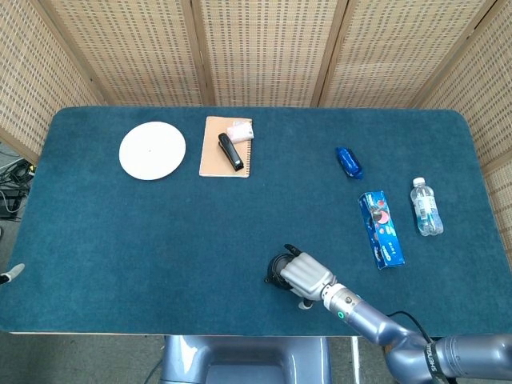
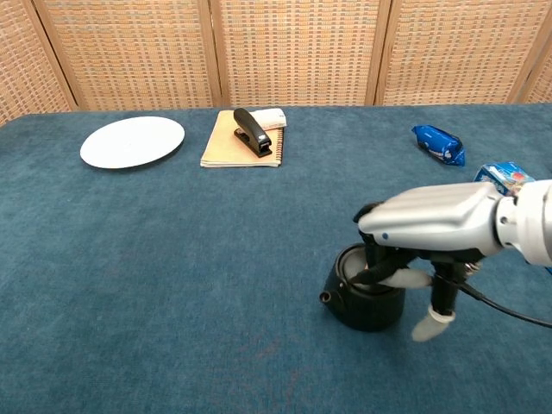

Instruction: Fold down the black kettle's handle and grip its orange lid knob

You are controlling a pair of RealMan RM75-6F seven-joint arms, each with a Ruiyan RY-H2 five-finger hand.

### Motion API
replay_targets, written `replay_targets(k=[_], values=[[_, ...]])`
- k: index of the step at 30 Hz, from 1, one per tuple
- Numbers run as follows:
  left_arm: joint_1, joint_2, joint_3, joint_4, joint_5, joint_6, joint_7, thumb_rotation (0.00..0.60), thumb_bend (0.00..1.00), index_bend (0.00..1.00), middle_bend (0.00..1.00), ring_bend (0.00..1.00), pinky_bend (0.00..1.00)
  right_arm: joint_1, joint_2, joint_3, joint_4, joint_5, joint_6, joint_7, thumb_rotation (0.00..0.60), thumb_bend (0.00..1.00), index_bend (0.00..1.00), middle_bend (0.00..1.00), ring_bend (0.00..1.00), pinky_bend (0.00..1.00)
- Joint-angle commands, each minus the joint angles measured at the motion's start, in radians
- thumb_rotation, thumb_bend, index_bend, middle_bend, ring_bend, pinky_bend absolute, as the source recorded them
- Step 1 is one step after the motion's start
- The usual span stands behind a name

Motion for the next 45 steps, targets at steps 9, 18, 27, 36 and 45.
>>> replay_targets(k=[9,18,27,36,45], values=[[0.002,0.003,-0.001,0.006,0.001,0.002,-0.016,0.6,0.0,0.0,0.0,0.0,0.0,0.038,0.017,0.043,-0.03,0.051,-0.041,0.05,0.278,0.0,1.0,1.0,0.79,0.0],[0.003,0.003,-0.001,0.006,0.004,0.004,-0.02,0.6,0.0,0.0,0.0,0.0,0.0,0.047,0.043,0.064,-0.079,0.087,-0.012,0.069,0.17,0.0,1.0,1.0,0.81,0.0],[0.003,0.003,-0.001,0.005,0.002,0.002,-0.021,0.6,0.0,0.0,0.0,0.0,0.0,0.056,0.038,0.075,-0.139,0.171,0.049,0.045,0.166,0.0,1.0,1.0,0.84,0.0],[0.004,0.003,-0.001,0.005,0.003,0.004,-0.024,0.6,0.0,0.0,0.0,0.0,0.0,0.083,0.03,0.076,-0.204,0.271,0.086,0.009,0.148,0.28,1.0,1.0,0.87,0.0],[0.005,0.003,-0.002,0.005,0.003,0.005,-0.022,0.6,0.0,0.0,0.0,0.0,0.0,0.129,0.034,0.068,-0.237,0.375,0.099,-0.026,0.308,0.92,1.0,1.0,0.89,0.0]])
